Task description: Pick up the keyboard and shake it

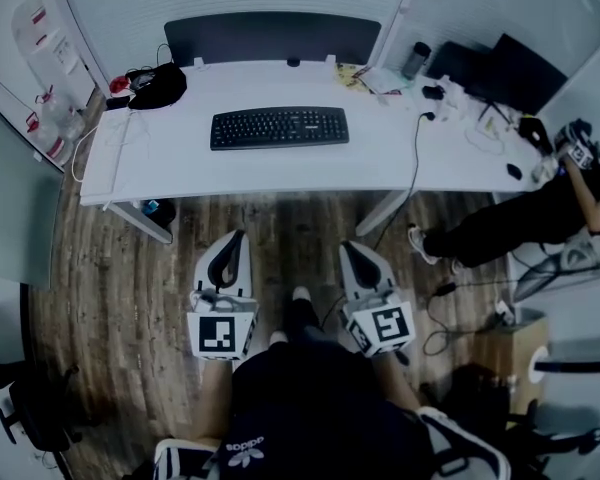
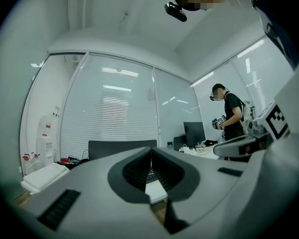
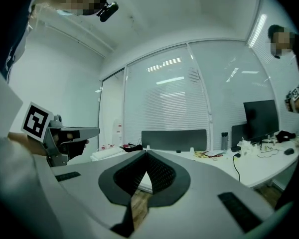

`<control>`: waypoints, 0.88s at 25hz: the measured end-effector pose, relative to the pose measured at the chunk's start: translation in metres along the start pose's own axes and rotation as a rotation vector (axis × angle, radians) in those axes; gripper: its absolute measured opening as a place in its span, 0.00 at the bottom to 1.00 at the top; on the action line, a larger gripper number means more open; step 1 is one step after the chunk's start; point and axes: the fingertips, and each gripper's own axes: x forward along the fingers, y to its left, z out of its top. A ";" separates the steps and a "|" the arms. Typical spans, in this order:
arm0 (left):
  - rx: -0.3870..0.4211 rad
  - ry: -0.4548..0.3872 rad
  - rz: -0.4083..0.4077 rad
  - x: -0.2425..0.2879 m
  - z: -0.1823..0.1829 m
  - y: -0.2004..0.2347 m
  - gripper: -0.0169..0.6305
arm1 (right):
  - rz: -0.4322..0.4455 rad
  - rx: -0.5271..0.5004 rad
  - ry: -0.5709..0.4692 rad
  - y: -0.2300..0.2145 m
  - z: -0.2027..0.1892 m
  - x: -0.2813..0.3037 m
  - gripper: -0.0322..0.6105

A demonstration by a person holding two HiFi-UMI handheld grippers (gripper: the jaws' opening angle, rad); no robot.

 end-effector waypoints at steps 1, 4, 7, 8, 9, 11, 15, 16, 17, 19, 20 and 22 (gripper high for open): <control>-0.002 0.007 0.006 0.008 -0.001 0.001 0.04 | 0.005 -0.004 -0.002 -0.006 0.002 0.008 0.06; 0.019 0.042 0.006 0.036 -0.008 0.002 0.04 | 0.017 -0.005 -0.001 -0.028 0.008 0.031 0.06; 0.025 0.056 -0.010 0.069 -0.014 -0.004 0.04 | 0.017 0.000 -0.009 -0.057 0.011 0.053 0.06; 0.022 0.058 -0.011 0.079 -0.015 -0.006 0.04 | 0.016 0.001 -0.011 -0.067 0.011 0.059 0.06; 0.017 0.059 -0.008 0.088 -0.016 -0.007 0.04 | 0.015 0.004 -0.011 -0.076 0.011 0.065 0.06; 0.010 0.061 0.005 0.105 -0.017 -0.008 0.04 | 0.017 0.012 -0.009 -0.093 0.011 0.076 0.06; 0.014 0.061 0.030 0.132 -0.021 -0.008 0.04 | 0.040 0.020 -0.006 -0.116 0.010 0.096 0.06; 0.014 0.062 0.036 0.136 -0.024 -0.009 0.04 | 0.047 0.018 -0.005 -0.120 0.009 0.100 0.06; 0.014 0.062 0.044 0.140 -0.026 -0.008 0.04 | 0.051 0.018 -0.003 -0.124 0.008 0.103 0.06; 0.018 0.059 0.065 0.149 -0.023 -0.006 0.04 | 0.057 0.021 0.004 -0.132 0.006 0.111 0.06; 0.024 0.060 0.073 0.153 -0.021 -0.004 0.04 | 0.060 0.026 0.005 -0.136 0.005 0.115 0.06; 0.031 0.068 0.084 0.160 -0.021 -0.003 0.04 | 0.065 0.032 0.003 -0.142 0.004 0.119 0.06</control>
